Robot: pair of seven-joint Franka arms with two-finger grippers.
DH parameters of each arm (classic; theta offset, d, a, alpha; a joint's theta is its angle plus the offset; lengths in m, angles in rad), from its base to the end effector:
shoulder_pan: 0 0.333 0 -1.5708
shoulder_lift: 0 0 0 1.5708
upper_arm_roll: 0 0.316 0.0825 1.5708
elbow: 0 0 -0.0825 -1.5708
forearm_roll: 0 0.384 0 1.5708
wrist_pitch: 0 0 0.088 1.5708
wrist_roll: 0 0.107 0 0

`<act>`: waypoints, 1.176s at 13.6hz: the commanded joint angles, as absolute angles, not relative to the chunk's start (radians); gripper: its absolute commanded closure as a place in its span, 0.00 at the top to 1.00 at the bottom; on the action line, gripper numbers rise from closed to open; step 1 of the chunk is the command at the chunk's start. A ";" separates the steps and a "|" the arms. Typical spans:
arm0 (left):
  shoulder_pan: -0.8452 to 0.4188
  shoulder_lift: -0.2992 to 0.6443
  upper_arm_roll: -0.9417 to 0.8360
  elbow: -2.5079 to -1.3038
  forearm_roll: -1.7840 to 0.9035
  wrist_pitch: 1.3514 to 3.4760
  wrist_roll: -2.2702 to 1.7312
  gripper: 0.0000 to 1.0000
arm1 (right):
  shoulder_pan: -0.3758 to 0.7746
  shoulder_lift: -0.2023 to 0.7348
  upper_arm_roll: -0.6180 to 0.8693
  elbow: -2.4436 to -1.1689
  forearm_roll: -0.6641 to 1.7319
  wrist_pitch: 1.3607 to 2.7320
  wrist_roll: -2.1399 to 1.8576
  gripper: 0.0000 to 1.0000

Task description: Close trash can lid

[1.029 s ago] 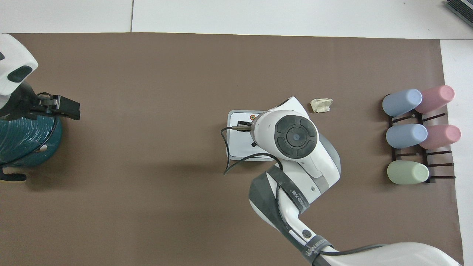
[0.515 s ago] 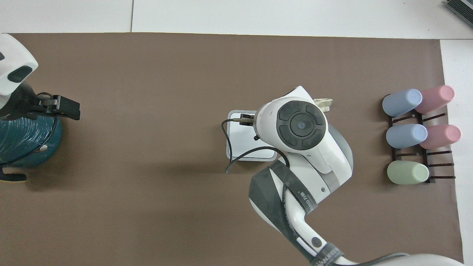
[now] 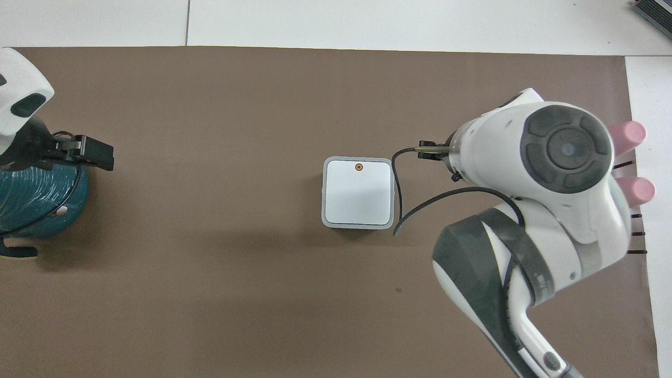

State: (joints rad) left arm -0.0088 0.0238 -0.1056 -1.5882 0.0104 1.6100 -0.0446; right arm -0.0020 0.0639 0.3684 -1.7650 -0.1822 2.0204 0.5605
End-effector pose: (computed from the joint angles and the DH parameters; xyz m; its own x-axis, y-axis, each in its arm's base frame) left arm 0.5613 -0.0627 0.6065 0.9975 -0.0701 -0.0015 -0.0701 -0.9975 -0.0080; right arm 0.5667 0.2006 0.5397 0.9622 -0.1260 0.2415 -0.1369 -0.9902 0.0287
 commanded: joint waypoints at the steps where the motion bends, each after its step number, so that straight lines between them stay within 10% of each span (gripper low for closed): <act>1: -0.002 -0.008 -0.106 -1.623 0.000 1.617 -0.046 1.00 | -0.075 0.057 0.374 -1.726 -0.146 1.956 0.471 0.02; 4: -0.002 -0.008 -0.106 -1.623 0.000 1.617 -0.046 1.00 | -0.146 0.057 0.374 -1.658 -0.114 1.870 0.407 0.18; 10: -0.002 -0.008 -0.106 -1.623 0.000 1.617 -0.046 1.00 | -0.196 0.012 0.353 -1.632 -0.106 1.749 0.380 0.98; 16: -0.002 -0.008 -0.106 -1.623 0.000 1.617 -0.046 1.00 | -0.083 -0.063 0.108 -1.638 -0.058 1.646 0.226 1.00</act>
State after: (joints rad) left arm -0.0088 0.0238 -0.1056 -1.5882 0.0104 1.6100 -0.0446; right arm -0.0929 -0.0306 0.1517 -1.6295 -0.0833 1.6805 0.2882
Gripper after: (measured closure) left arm 0.000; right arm 0.000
